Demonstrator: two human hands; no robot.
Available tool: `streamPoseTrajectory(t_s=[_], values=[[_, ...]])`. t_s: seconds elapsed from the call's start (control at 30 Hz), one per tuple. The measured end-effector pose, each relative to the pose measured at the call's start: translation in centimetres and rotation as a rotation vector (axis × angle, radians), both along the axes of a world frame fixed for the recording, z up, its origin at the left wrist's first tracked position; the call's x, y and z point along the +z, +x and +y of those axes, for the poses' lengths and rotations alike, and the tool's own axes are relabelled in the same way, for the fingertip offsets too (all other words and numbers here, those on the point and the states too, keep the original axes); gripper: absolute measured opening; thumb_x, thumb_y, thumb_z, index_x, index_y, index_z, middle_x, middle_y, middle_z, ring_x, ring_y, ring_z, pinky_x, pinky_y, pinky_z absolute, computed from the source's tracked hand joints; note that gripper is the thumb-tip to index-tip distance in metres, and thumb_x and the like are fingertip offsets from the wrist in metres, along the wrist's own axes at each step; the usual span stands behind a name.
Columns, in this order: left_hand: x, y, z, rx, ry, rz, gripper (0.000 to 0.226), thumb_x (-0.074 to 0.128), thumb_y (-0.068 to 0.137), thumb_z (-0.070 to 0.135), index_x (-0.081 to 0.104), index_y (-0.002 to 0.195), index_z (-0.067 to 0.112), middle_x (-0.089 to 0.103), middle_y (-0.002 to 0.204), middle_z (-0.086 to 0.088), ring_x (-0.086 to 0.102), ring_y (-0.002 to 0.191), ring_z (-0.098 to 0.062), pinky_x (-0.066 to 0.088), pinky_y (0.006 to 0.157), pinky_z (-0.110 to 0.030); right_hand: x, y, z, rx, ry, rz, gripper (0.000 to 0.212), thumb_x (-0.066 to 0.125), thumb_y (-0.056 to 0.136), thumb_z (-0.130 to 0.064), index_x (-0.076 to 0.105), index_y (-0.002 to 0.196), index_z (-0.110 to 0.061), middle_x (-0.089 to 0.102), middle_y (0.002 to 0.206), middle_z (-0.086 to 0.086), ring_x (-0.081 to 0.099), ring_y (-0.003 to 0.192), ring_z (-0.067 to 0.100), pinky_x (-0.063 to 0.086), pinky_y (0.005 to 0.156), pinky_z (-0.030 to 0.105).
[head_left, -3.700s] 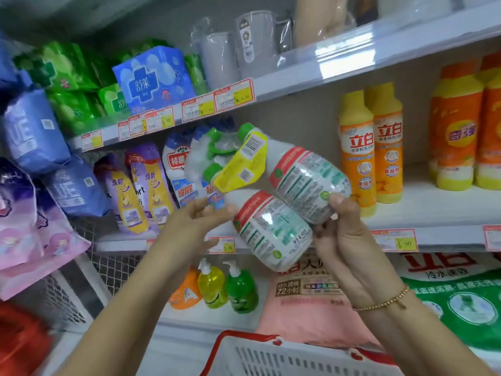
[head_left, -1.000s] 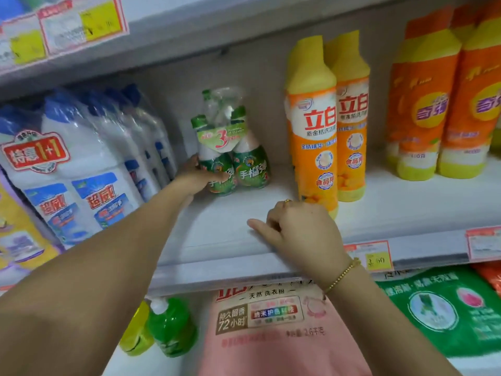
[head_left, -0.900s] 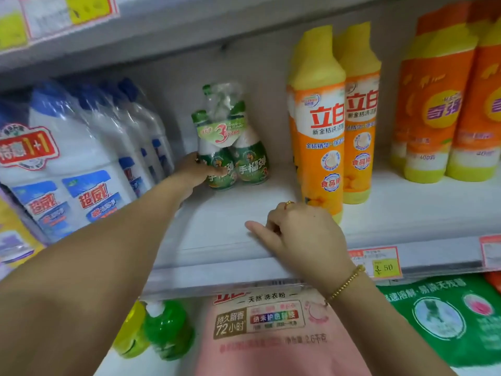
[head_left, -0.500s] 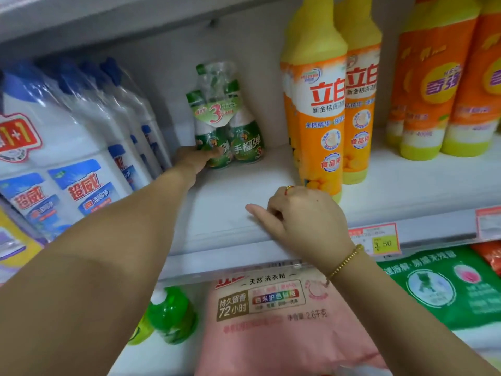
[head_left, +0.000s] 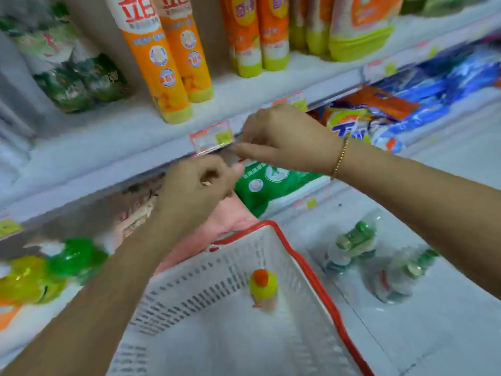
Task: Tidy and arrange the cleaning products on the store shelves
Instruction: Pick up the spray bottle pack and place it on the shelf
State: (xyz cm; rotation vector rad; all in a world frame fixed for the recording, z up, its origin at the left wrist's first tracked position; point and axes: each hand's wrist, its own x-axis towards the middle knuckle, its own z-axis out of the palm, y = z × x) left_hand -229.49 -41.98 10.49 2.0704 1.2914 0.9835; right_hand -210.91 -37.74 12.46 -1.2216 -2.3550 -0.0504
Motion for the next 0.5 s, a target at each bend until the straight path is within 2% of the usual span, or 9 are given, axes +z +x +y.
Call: streamPoseTrajectory(t_s=[0.07,0.1,0.17,0.27,0.3,0.37,0.43,0.5], values=[[-3.5,4.2,-1.7,-0.145,-0.166,0.051,0.015,0.067,0.081,0.037,0.063,0.073,0.025,0.064,0.072,0.012,0.059,0.068,0.002,0.048,0.066,-0.017,-2.5,6.2,-2.5,-0.100,-0.169,-0.073,0.033,0.055,0.087,-0.047,0.069,0.100,-0.020,0.070,0.097,0.005,0.065,0.087,0.023,0.048,0.075,0.034],[-5.2,6.4,-2.2,-0.215,-0.236,0.096,0.008,0.070,0.082,0.030,0.064,0.085,0.027,0.065,0.081,0.014,0.059,0.078,0.003,0.050,0.073,-0.017,-4.2,9.1,-3.6,-0.178,-0.271,-0.120,0.034,0.062,0.086,-0.044,0.065,0.111,-0.020,0.068,0.108,0.005,0.063,0.094,0.022,0.048,0.079,0.033],[-8.6,10.5,-2.5,-0.331,-0.302,0.264,0.031,0.071,0.084,0.027,0.060,0.113,0.026,0.063,0.111,0.010,0.057,0.103,-0.002,0.046,0.089,-0.021,-8.1,13.9,-5.9,-0.324,-0.517,-0.236,0.058,0.072,0.080,-0.040,0.050,0.131,-0.023,0.060,0.125,0.004,0.057,0.108,0.021,0.045,0.089,0.032],[-12.5,15.5,-1.9,-0.395,-0.433,0.511,0.062,0.069,0.086,0.026,0.041,0.140,0.019,0.048,0.139,-0.003,0.047,0.125,-0.017,0.038,0.097,-0.025,-14.0,17.9,-8.4,-0.348,-0.834,-0.280,0.083,0.079,0.073,-0.032,0.035,0.142,-0.027,0.043,0.142,0.006,0.049,0.122,0.022,0.037,0.101,0.028],[-13.7,16.8,-1.7,-0.406,-0.485,0.572,0.066,0.069,0.086,0.026,0.037,0.143,0.016,0.045,0.142,-0.005,0.045,0.127,-0.020,0.038,0.098,-0.026,-15.8,18.6,-8.7,-0.326,-0.864,-0.262,0.086,0.080,0.072,-0.028,0.033,0.144,-0.027,0.033,0.148,0.006,0.047,0.125,0.023,0.035,0.103,0.026],[-15.5,18.8,-1.2,-0.408,-0.560,0.677,0.067,0.069,0.085,0.026,0.037,0.142,0.012,0.045,0.142,-0.008,0.046,0.126,-0.023,0.040,0.098,-0.028,-18.5,19.5,-8.3,-0.302,-0.793,-0.229,0.087,0.079,0.072,-0.021,0.032,0.145,-0.029,0.018,0.156,0.004,0.043,0.128,0.027,0.035,0.105,0.029],[-16.3,20.2,-1.1,-0.416,-0.592,0.743,0.060,0.068,0.086,0.027,0.043,0.137,0.008,0.048,0.139,-0.011,0.049,0.123,-0.026,0.043,0.095,-0.030,-20.1,19.6,-7.2,-0.310,-0.654,-0.236,0.084,0.075,0.075,-0.017,0.031,0.145,-0.030,0.020,0.155,0.004,0.040,0.127,0.031,0.035,0.106,0.036],[-17.1,21.1,-1.3,-0.409,-0.629,0.754,0.055,0.065,0.089,0.026,0.045,0.136,0.004,0.049,0.139,-0.014,0.049,0.124,-0.028,0.044,0.097,-0.032,-20.6,19.2,-6.1,-0.361,-0.530,-0.322,0.072,0.066,0.082,-0.013,0.033,0.144,-0.027,0.032,0.147,0.007,0.042,0.119,0.033,0.037,0.103,0.038]])
